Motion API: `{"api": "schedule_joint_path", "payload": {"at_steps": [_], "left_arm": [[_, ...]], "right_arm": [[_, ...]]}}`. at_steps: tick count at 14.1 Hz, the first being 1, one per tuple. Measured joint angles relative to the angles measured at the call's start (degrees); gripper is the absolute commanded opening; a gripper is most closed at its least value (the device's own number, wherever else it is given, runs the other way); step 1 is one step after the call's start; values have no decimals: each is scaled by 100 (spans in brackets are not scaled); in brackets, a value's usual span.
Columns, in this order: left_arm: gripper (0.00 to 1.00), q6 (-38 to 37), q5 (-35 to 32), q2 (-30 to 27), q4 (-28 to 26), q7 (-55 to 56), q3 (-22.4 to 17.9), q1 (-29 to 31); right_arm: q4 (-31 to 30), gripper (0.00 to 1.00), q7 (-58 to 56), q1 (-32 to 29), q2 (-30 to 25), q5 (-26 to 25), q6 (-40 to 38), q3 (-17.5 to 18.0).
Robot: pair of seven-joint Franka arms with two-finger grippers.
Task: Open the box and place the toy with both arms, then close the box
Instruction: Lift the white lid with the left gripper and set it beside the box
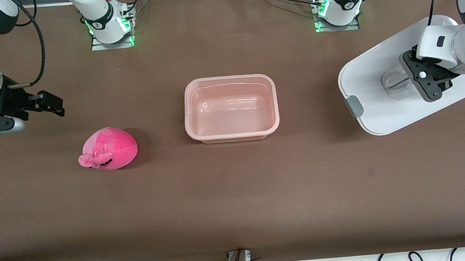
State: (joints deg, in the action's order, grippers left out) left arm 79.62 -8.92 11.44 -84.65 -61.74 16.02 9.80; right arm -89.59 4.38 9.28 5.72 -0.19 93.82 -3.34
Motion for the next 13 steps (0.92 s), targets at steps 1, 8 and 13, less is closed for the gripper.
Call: {"api": "schedule_joint_path", "payload": {"at_steps": [1,8,13], "left_arm": [[0,0,-2,29,91,-103,16,0],[0,-5,-8,213,363,-194,103,10],[0,-15,-9,216,373,-206,105,13]], "right_arm": [[0,100,0,0,0,0,17,3],[-24,100,-27,0,491,-1,133,5],[-10,100,-132,-1,1472,-1,360,5]]}}
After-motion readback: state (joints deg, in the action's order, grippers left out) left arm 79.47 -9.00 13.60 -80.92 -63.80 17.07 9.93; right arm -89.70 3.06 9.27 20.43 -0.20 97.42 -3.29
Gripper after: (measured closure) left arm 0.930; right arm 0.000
